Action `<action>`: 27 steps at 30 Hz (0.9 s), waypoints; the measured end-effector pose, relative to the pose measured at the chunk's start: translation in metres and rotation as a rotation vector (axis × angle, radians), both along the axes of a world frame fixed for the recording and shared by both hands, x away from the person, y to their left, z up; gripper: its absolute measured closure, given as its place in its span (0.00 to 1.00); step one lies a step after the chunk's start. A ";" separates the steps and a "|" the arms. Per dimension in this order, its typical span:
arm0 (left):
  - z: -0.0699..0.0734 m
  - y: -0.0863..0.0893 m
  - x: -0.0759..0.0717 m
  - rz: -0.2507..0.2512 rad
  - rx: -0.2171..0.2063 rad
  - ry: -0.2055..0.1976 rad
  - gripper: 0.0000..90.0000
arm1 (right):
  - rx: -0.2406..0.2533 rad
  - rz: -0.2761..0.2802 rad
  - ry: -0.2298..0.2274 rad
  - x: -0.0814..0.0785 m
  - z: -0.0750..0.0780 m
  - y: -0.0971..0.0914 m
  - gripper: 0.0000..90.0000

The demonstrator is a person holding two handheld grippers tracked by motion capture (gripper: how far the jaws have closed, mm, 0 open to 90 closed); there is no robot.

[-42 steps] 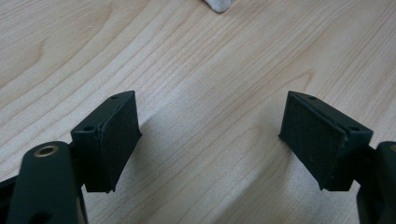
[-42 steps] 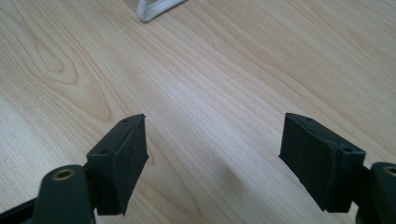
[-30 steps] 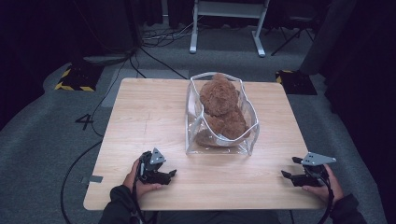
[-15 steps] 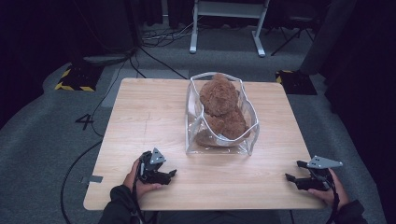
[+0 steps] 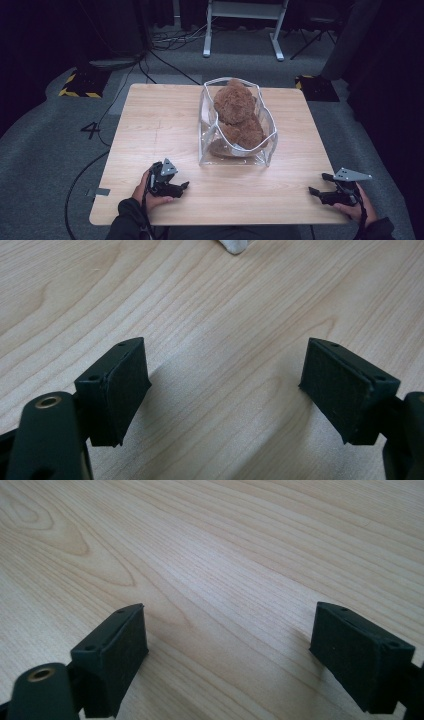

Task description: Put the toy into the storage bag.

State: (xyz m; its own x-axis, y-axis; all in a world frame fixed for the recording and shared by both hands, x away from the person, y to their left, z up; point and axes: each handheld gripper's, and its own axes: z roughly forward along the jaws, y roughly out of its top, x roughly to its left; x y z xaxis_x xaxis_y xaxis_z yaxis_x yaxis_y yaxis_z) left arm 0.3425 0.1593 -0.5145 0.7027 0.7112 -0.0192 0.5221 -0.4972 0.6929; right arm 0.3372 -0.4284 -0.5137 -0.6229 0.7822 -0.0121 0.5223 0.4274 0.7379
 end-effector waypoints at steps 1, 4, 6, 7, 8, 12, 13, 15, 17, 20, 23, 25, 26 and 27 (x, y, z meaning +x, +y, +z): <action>0.000 0.000 0.000 0.001 -0.001 0.000 0.22 | 0.000 0.000 0.000 0.000 0.000 0.000 0.17; 0.000 0.000 0.000 0.000 0.002 -0.001 0.22 | 0.000 -0.001 -0.001 0.001 0.000 0.000 0.17; 0.000 0.000 0.000 0.000 0.002 -0.001 0.22 | 0.000 -0.006 -0.001 0.001 0.000 0.000 0.17; 0.000 0.000 0.000 0.000 0.002 -0.001 0.22 | 0.000 -0.009 -0.001 0.001 0.000 0.000 0.17; 0.000 0.000 0.000 0.000 0.002 -0.001 0.22 | 0.000 -0.009 -0.001 0.001 0.000 0.000 0.17; 0.000 0.000 0.000 0.000 0.002 -0.001 0.22 | 0.002 -0.029 0.000 0.002 0.000 0.000 0.17; 0.000 0.000 0.000 -0.001 0.003 -0.002 0.22 | 0.004 -0.030 0.001 0.003 0.000 0.000 0.17; 0.000 0.000 0.000 -0.001 0.002 -0.001 0.22 | 0.005 -0.030 0.001 0.003 0.000 0.000 0.17; 0.000 0.000 0.000 -0.001 0.003 -0.001 0.22 | 0.006 -0.031 0.001 0.003 0.000 0.000 0.17; 0.000 0.000 0.000 -0.001 0.002 -0.001 0.22 | 0.006 -0.032 0.001 0.003 0.000 0.000 0.17; 0.000 0.000 0.000 -0.001 0.002 -0.001 0.22 | 0.005 -0.035 0.001 0.003 0.000 0.000 0.17; 0.000 0.000 0.000 -0.001 0.003 -0.001 0.22 | 0.005 -0.038 0.000 0.003 0.000 0.000 0.17; 0.000 0.000 0.000 -0.001 0.001 0.000 0.22 | 0.005 -0.041 -0.001 0.003 0.000 0.000 0.17; 0.000 0.000 0.000 -0.003 0.003 -0.001 0.22 | 0.005 -0.043 -0.001 0.003 0.000 0.000 0.17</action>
